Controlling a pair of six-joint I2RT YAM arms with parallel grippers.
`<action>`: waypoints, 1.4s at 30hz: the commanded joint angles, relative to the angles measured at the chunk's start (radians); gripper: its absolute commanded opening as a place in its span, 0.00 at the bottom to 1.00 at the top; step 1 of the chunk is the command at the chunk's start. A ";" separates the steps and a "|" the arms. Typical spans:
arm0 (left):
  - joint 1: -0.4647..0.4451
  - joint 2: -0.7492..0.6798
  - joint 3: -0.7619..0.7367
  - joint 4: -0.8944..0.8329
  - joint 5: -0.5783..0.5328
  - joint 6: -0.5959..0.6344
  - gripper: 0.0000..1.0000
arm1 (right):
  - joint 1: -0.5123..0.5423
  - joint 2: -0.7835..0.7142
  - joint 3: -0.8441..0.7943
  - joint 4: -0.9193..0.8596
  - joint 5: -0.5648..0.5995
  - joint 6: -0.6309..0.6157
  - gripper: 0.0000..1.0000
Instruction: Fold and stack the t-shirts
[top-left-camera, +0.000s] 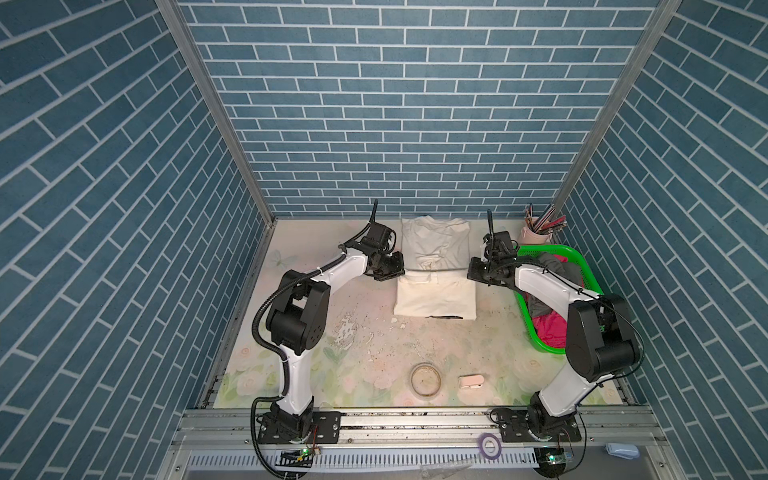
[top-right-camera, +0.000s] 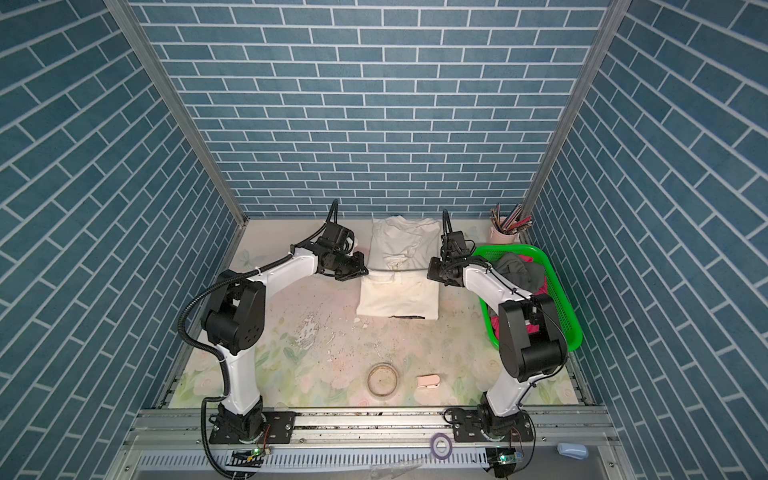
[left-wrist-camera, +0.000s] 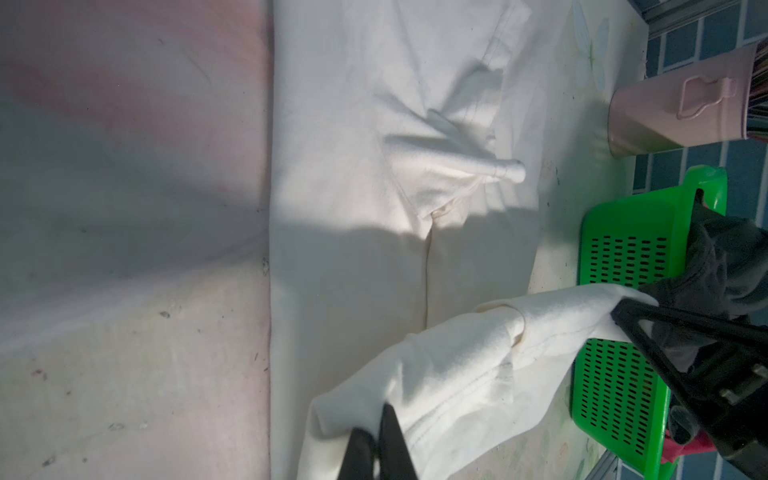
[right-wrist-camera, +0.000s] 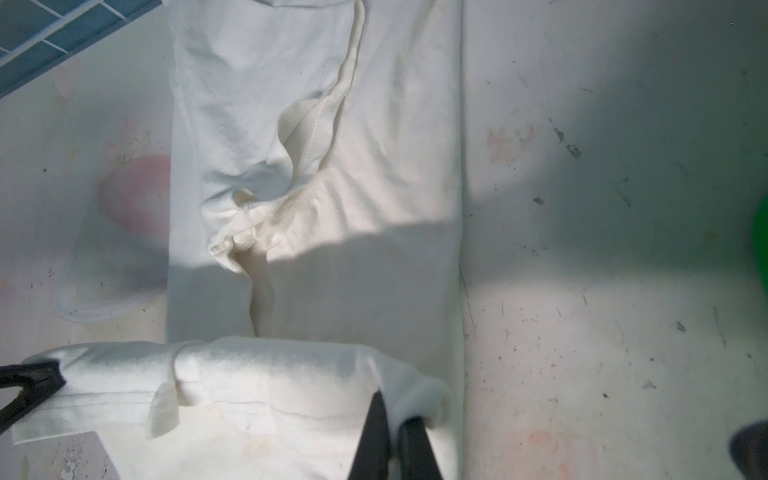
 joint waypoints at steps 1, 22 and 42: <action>0.007 0.048 0.057 -0.024 0.002 0.021 0.00 | -0.015 0.041 0.052 0.007 -0.005 -0.039 0.00; 0.024 0.169 0.178 -0.022 0.007 0.020 0.00 | -0.055 0.172 0.128 0.041 -0.045 -0.053 0.00; 0.036 0.231 0.185 0.043 0.111 -0.051 0.40 | -0.070 0.216 0.128 0.093 -0.182 0.027 0.25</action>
